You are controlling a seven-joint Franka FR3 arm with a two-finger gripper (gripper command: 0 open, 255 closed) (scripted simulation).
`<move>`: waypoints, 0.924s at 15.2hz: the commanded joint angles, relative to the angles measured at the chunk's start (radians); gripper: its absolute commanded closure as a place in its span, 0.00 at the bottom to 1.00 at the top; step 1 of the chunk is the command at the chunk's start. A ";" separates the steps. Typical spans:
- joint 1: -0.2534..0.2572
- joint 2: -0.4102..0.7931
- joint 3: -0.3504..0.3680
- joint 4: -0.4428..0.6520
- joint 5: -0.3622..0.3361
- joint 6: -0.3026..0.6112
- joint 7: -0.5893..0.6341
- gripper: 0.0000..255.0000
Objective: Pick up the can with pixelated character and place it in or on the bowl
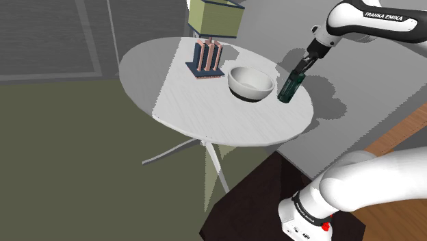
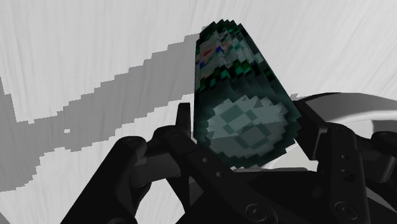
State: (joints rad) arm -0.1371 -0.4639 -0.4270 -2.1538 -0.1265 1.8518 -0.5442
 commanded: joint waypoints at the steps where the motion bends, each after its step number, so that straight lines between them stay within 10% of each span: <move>1: 0.000 0.001 0.000 -0.001 0.000 0.001 0.000 1.00; 14: 0.012 0.030 0.012 0.198 0.017 -0.170 -0.003 1.00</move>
State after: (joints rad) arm -0.1262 -0.4367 -0.4161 -1.9722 -0.1107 1.6945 -0.5473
